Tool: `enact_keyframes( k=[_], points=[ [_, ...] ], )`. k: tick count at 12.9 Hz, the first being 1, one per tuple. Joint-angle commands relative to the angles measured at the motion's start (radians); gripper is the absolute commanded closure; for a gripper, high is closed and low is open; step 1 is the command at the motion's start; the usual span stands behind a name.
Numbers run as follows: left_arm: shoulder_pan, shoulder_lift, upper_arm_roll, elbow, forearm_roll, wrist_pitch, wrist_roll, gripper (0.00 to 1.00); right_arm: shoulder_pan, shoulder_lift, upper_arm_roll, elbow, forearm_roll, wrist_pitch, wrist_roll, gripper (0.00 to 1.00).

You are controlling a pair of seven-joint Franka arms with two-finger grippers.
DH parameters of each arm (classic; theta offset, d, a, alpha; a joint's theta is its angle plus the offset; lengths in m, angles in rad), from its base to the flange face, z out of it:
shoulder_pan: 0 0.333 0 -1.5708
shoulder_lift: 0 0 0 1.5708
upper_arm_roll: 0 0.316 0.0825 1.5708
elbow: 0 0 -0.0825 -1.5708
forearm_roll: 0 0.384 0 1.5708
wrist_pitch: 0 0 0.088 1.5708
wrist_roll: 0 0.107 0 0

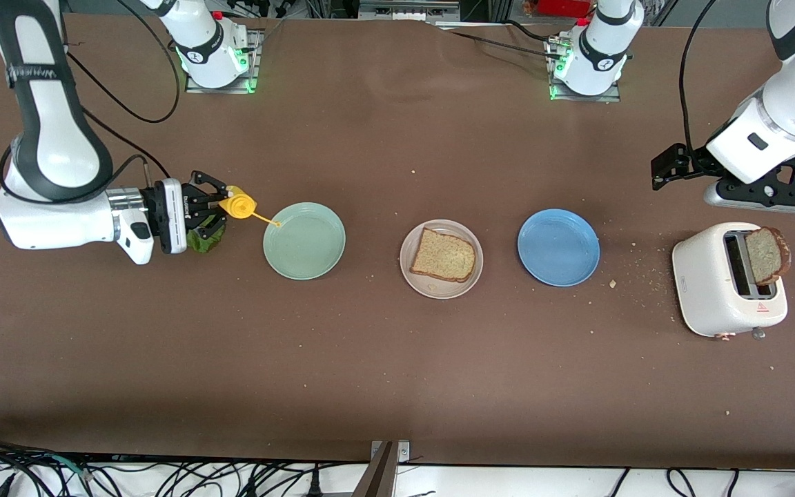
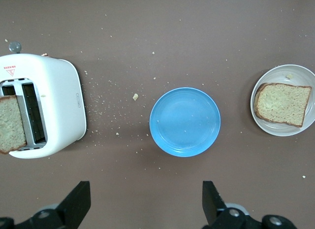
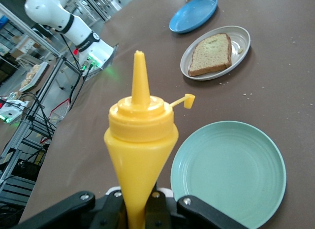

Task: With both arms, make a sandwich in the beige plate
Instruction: 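Carry the mustard bottle back beside the mint-green plate with the right gripper, then set down the mustard bottle, open and withdraw the right gripper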

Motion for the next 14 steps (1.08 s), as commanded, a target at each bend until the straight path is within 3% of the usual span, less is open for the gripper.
enact_keyframes(
  k=[1, 8, 14],
  points=[
    [0.003, 0.009, -0.002, 0.025, 0.000, -0.020, 0.008, 0.00, -0.062, 0.111, 0.011, 0.015, 0.085, -0.065, -0.235, 1.00],
    [0.003, 0.009, -0.002, 0.025, 0.000, -0.020, 0.008, 0.00, -0.133, 0.272, 0.011, 0.104, 0.090, -0.109, -0.588, 1.00],
    [0.004, 0.009, -0.002, 0.025, 0.000, -0.020, 0.008, 0.00, -0.153, 0.384, 0.011, 0.224, 0.082, -0.111, -0.713, 1.00]
  ],
)
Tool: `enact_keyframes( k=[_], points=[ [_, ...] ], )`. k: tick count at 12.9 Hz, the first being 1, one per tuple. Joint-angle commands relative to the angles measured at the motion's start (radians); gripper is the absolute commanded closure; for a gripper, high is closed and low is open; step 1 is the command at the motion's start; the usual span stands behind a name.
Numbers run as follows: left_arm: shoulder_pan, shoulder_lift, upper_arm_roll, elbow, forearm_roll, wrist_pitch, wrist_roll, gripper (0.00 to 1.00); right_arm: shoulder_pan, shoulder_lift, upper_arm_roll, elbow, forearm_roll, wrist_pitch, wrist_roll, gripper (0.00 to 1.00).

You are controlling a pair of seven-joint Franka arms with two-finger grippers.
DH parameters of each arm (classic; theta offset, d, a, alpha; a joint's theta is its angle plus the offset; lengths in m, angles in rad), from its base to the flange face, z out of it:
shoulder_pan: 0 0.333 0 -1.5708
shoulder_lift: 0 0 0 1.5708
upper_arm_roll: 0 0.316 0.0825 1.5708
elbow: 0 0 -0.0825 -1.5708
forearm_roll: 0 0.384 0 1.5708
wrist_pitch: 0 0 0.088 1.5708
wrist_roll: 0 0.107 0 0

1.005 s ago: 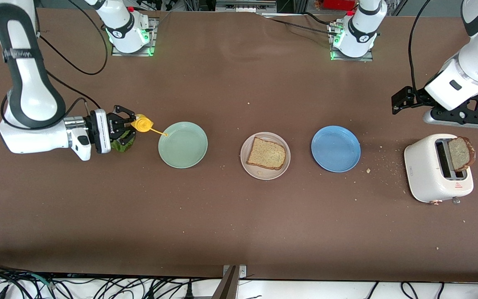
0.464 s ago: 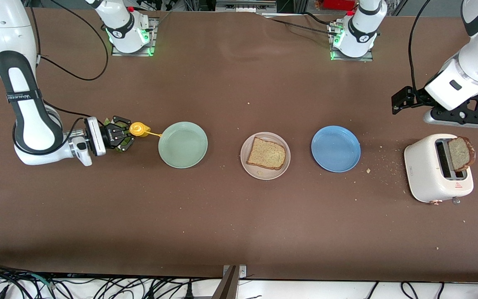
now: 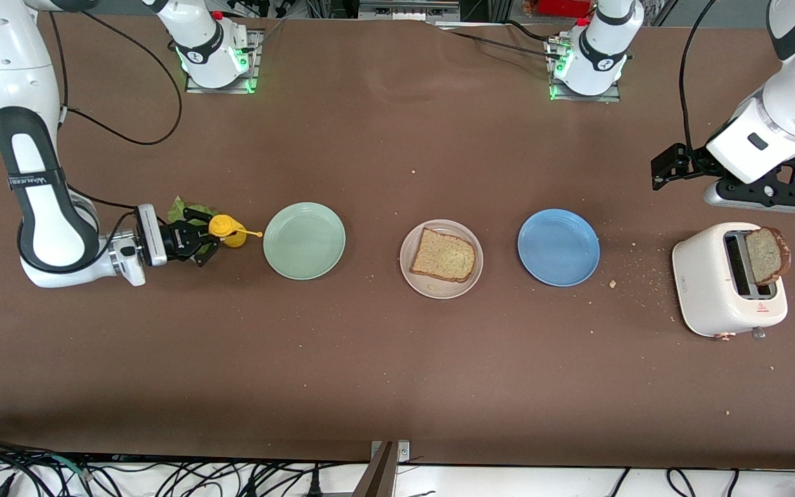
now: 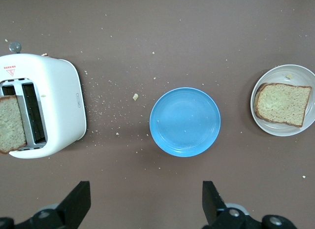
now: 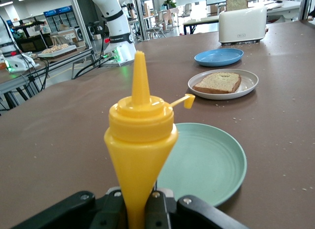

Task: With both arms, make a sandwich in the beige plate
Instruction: 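Set down the mustard bottle, open and withdraw the right gripper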

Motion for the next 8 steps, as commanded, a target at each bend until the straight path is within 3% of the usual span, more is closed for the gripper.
enact_keyframes(
  k=[1, 8],
  points=[
    [0.004, 0.009, -0.002, 0.025, 0.000, -0.020, 0.008, 0.00, -0.022, 0.058, 0.013, 0.067, 0.011, -0.036, -0.037, 1.00],
    [0.004, 0.009, -0.002, 0.025, 0.000, -0.020, 0.008, 0.00, -0.022, 0.148, 0.017, 0.092, 0.045, -0.036, -0.100, 1.00]
  ],
)
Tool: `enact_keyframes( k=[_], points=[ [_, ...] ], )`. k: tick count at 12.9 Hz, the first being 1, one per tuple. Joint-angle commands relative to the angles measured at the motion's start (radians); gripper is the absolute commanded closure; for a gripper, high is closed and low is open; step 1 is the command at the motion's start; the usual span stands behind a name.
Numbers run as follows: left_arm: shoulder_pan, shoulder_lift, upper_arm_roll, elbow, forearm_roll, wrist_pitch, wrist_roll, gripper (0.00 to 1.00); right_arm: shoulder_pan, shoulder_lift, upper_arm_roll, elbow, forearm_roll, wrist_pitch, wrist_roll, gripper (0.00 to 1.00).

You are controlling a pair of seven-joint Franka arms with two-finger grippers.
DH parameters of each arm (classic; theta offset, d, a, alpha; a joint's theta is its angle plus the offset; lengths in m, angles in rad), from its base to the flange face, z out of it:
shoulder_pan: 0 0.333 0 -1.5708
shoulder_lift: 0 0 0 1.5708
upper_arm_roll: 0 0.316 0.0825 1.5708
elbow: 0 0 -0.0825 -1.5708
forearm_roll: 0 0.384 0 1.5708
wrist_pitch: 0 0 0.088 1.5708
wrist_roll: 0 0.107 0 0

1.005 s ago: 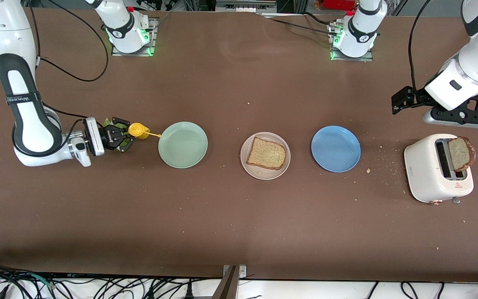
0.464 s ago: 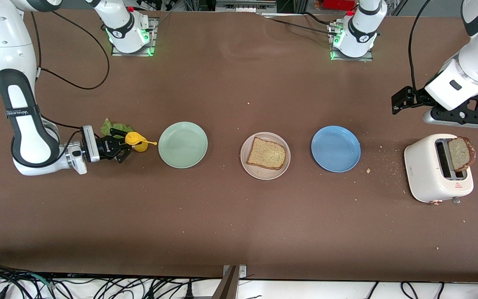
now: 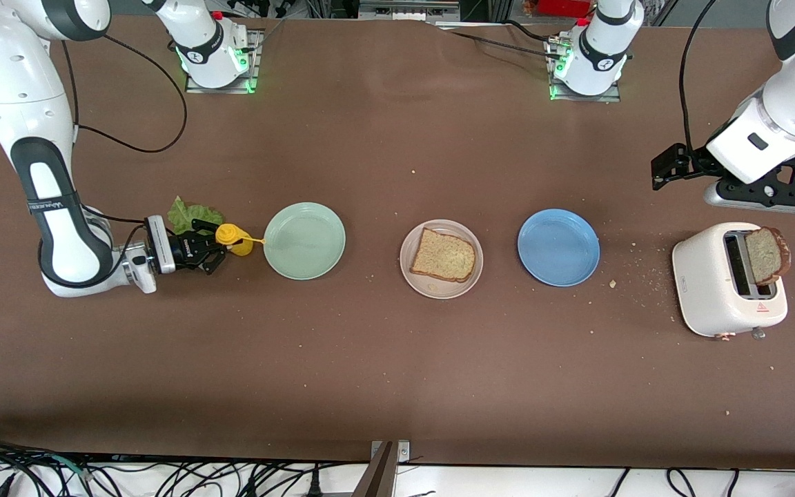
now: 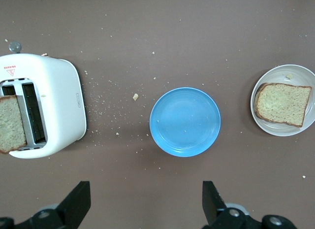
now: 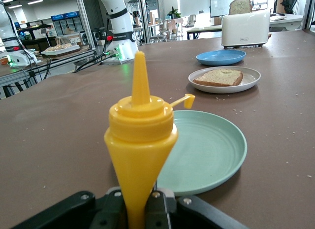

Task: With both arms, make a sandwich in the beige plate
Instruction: 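Set down the mustard bottle, open and withdraw the right gripper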

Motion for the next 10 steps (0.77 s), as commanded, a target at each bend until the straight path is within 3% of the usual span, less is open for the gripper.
enact_keyframes(
  k=[1, 2, 3, 4, 5, 10],
  points=[
    [0.004, 0.007, -0.002, 0.025, 0.000, -0.020, 0.008, 0.00, -0.018, 0.037, 0.014, 0.037, 0.034, -0.035, -0.019, 1.00],
    [0.004, 0.009, -0.002, 0.025, 0.000, -0.020, 0.008, 0.00, -0.018, 0.037, 0.016, 0.037, 0.034, -0.035, -0.019, 1.00],
    [0.004, 0.009, -0.002, 0.025, 0.000, -0.020, 0.008, 0.00, -0.018, 0.037, 0.014, 0.037, 0.034, -0.035, -0.013, 0.85],
    [0.004, 0.009, -0.002, 0.025, 0.000, -0.020, 0.008, 0.00, -0.019, 0.037, 0.014, 0.037, 0.035, -0.036, -0.007, 0.57],
    [0.003, 0.009, -0.002, 0.025, 0.000, -0.020, 0.008, 0.00, -0.019, 0.036, 0.014, 0.037, 0.044, -0.054, -0.005, 0.01],
    [0.003, 0.007, -0.002, 0.025, 0.000, -0.020, 0.008, 0.00, -0.019, -0.001, -0.026, 0.080, 0.002, -0.074, 0.153, 0.00]
  ],
)
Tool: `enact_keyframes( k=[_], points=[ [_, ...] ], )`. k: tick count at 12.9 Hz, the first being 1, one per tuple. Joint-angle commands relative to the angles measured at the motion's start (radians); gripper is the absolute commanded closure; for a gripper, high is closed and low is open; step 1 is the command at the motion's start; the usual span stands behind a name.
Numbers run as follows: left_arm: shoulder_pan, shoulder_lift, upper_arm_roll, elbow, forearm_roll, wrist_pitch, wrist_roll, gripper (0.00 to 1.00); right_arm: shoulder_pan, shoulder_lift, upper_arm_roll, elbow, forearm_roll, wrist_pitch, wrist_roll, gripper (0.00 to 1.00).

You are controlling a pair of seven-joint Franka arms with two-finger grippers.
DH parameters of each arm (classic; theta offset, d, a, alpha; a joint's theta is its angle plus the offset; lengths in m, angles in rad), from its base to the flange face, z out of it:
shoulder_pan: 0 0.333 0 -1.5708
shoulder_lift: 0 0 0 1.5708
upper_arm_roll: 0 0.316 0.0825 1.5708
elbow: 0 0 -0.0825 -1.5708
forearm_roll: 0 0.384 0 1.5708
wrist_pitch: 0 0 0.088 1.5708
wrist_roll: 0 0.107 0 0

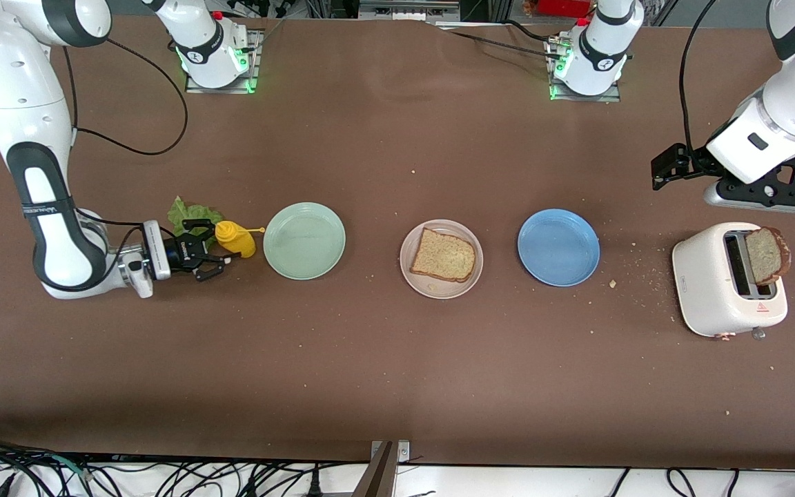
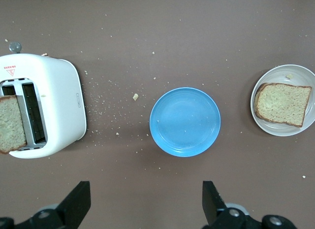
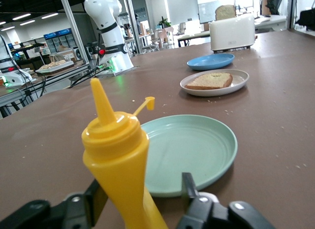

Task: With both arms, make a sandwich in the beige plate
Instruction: 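Set down the mustard bottle, open and withdraw the right gripper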

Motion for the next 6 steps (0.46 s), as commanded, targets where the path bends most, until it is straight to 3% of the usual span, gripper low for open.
enact_keyframes(
  k=[1, 6],
  points=[
    [0.004, 0.009, -0.002, 0.025, 0.000, -0.020, 0.008, 0.00, -0.011, -0.012, -0.003, 0.055, -0.043, -0.027, 0.047, 0.00],
    [0.004, 0.009, -0.002, 0.025, 0.000, -0.020, 0.008, 0.00, -0.012, -0.168, -0.021, 0.076, -0.270, -0.007, 0.321, 0.00]
  ],
)
